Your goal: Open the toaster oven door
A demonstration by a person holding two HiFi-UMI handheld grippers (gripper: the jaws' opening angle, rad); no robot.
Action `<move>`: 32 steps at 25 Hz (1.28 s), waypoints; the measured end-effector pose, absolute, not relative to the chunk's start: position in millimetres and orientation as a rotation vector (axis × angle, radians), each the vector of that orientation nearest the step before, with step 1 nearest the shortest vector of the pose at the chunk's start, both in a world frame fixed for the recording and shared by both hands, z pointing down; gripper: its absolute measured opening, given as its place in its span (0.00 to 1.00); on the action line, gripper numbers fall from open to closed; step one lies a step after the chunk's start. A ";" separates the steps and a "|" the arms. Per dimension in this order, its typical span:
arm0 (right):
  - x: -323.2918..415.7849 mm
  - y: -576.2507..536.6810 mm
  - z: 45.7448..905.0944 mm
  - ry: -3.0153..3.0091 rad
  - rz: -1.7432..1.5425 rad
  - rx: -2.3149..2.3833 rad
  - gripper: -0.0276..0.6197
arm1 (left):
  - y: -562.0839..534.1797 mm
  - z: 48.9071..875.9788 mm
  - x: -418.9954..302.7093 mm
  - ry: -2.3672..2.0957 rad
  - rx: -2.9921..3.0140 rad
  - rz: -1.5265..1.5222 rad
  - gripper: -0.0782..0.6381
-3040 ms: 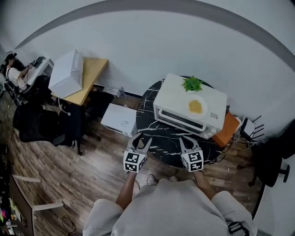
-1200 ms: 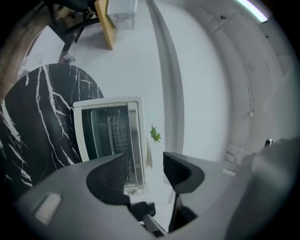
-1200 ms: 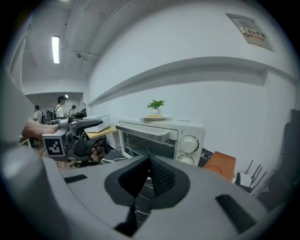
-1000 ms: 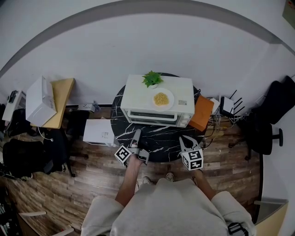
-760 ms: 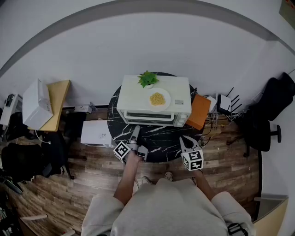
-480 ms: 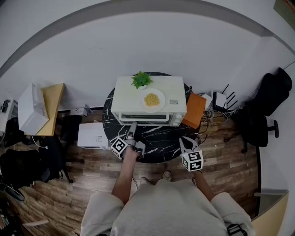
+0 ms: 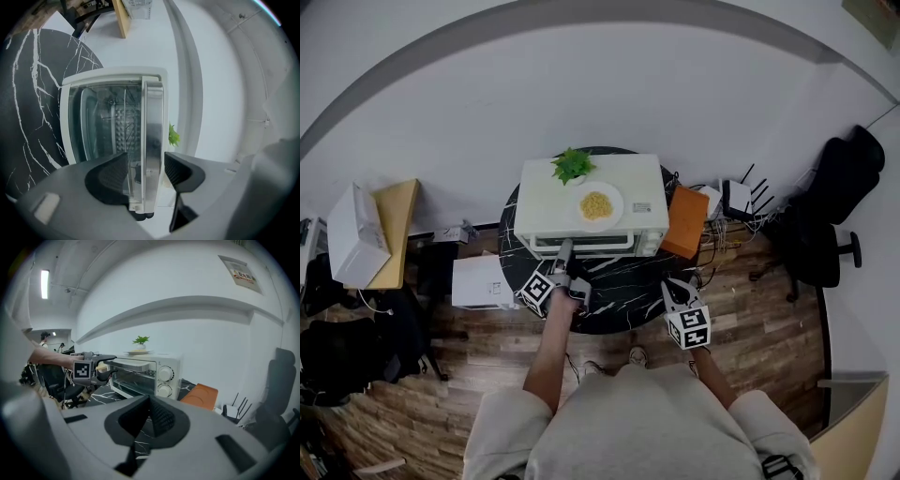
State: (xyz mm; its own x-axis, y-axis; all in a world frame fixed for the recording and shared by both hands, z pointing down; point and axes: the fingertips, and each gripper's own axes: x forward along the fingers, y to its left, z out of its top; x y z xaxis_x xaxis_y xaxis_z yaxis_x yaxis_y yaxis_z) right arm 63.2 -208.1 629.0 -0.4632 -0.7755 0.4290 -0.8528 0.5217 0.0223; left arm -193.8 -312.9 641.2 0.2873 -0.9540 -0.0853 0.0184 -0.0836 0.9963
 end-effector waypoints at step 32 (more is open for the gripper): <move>56.8 -180.9 634.8 -2.392 0.297 1.289 0.06 | -290.0 641.4 -188.6 -0.926 1.387 -1.084 0.26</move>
State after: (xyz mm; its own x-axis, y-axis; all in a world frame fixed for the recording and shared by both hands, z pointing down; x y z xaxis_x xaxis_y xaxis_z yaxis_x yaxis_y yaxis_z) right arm 56.8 -180.9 634.8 -0.4914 -0.7484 0.4454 -0.8345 0.5509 0.0049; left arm -188.6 -290.0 641.4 0.2776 -0.9545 -0.1090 0.0421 -0.1013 0.9940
